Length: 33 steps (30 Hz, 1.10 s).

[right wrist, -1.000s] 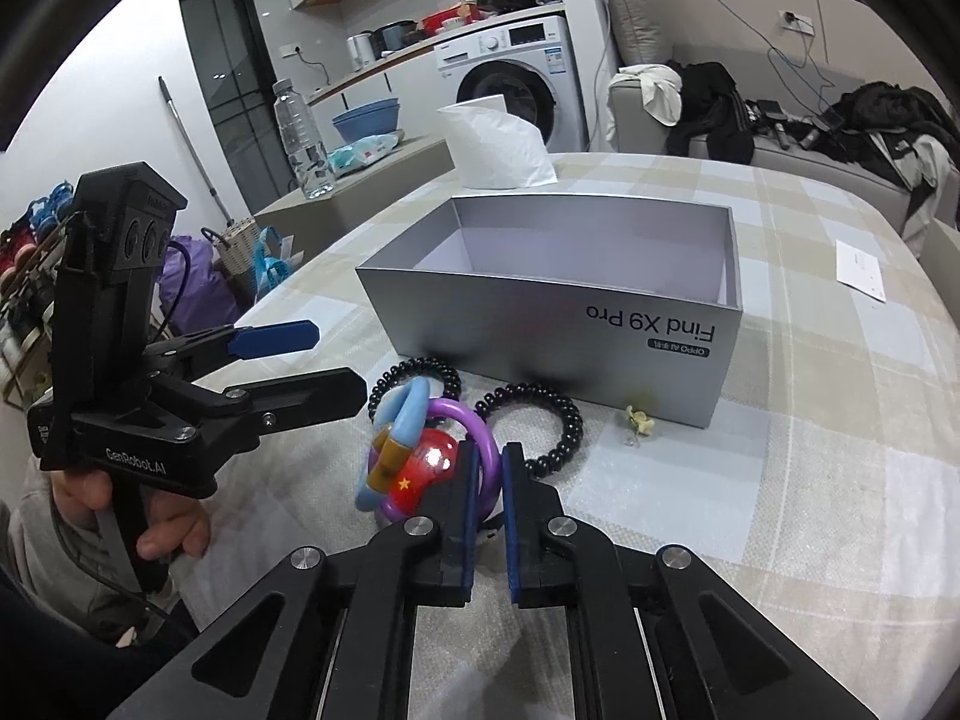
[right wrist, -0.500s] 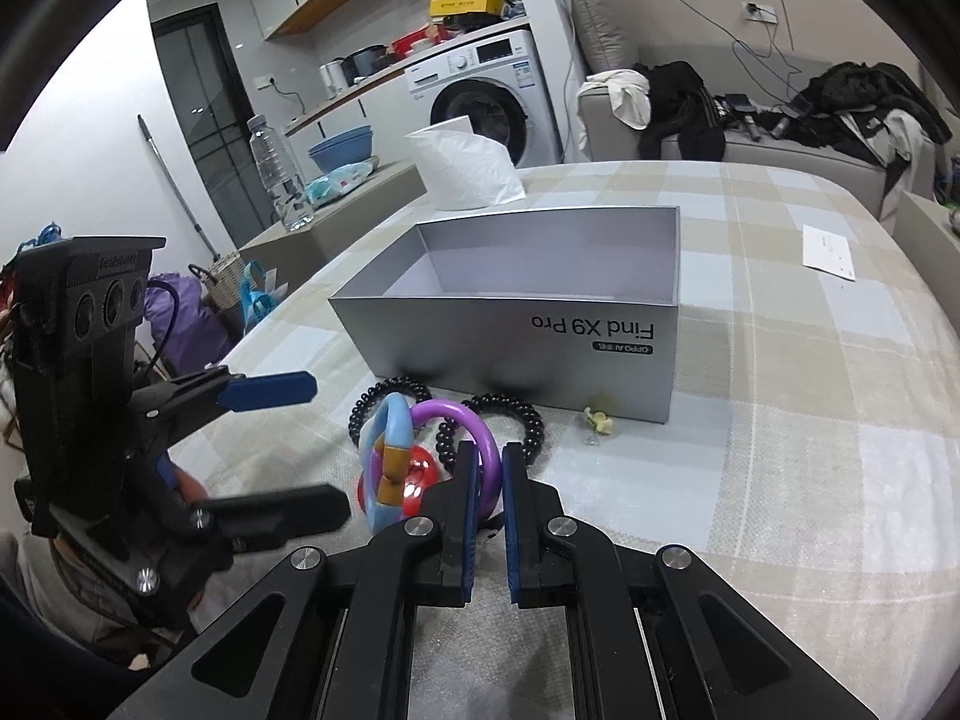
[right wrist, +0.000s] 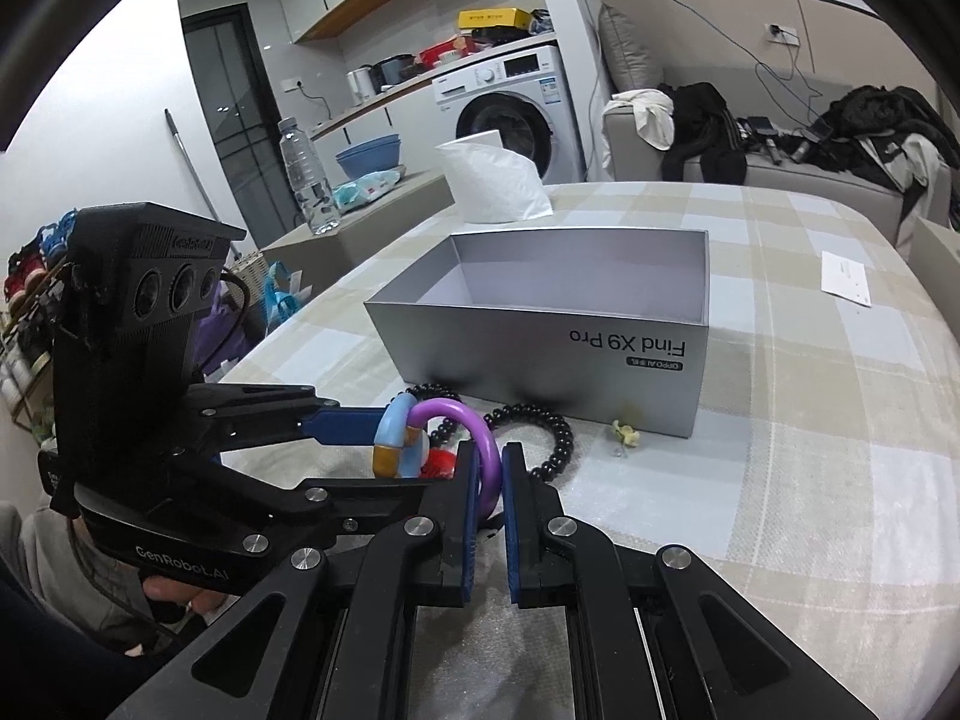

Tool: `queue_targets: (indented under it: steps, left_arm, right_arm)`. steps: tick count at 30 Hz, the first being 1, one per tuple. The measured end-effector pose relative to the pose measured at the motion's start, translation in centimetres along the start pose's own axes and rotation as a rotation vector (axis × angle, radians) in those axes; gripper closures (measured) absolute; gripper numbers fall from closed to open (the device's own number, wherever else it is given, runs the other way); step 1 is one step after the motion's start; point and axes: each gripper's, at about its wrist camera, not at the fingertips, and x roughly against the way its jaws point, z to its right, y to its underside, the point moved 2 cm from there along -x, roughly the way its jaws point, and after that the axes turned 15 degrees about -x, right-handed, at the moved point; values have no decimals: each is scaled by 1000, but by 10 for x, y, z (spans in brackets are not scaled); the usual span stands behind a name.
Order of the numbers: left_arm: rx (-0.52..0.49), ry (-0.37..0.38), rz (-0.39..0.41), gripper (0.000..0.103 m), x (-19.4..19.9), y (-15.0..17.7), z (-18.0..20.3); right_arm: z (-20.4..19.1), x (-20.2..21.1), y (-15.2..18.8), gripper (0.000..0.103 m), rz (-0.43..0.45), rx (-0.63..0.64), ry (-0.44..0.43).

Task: Organize jewelry
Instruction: 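Grasp the blue bangle with the left tool while the right tool grasps the purple bangle, then lift and carry both bangles over the grey box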

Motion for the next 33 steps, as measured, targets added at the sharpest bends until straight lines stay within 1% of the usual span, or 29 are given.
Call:
queue_targets:
  steps: [5, 7, 10, 13, 18, 22, 25, 27, 31, 33]
  left_arm:
    - [17, -27, 16, 53, 5, 3, -3]
    - [27, -51, 26, 53, 9, 4, -6]
    - [27, -60, 38, 53, 13, 4, -7]
    - [19, -62, 37, 53, 10, 4, -6]
    - [46, -57, 27, 53, 9, 6, -12]
    - [55, -67, 42, 53, 15, 5, -13]
    - [62, -65, 61, 53, 21, 4, -14]
    - [69, -53, 69, 53, 23, 3, -15]
    - [100, -30, 80, 53, 25, 3, -18]
    - [99, -53, 75, 53, 26, 2, -18]
  right_arm:
    - [2, 0, -2, 96, 5, -9, 1]
    - [2, 0, -2, 96, 8, -13, 2]
    - [4, 1, -2, 96, 13, -21, -6]
    - [4, 3, -2, 96, 19, -26, -12]
    - [5, 7, -4, 96, 29, -36, -37]
    - [1, 9, -4, 96, 52, -42, -52]
    - [1, 12, -5, 96, 76, -62, -79]
    - [2, 14, -6, 96, 89, -85, -102]
    - [3, 16, -7, 96, 101, -90, -111]
    - [1, 16, -7, 96, 107, -82, -105]
